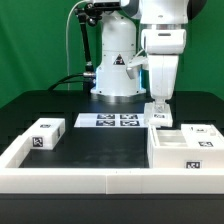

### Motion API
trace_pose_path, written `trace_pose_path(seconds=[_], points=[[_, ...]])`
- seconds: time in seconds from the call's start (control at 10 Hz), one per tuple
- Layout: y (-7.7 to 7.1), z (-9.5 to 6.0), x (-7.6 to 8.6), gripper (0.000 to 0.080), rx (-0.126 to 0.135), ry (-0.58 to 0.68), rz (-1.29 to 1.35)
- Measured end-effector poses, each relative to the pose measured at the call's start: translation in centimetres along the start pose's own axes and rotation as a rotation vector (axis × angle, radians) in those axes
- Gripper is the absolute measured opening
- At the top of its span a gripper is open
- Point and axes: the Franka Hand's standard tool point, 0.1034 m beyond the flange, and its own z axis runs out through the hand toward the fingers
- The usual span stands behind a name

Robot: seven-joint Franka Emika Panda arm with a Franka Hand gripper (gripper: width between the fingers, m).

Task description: Assemble cabinet

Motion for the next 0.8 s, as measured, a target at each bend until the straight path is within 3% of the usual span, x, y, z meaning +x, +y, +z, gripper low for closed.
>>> trace_pose_path(seconds=[0.8], points=[[0.32,0.40,0.65,0.0070,0.008,0.002,0.010]])
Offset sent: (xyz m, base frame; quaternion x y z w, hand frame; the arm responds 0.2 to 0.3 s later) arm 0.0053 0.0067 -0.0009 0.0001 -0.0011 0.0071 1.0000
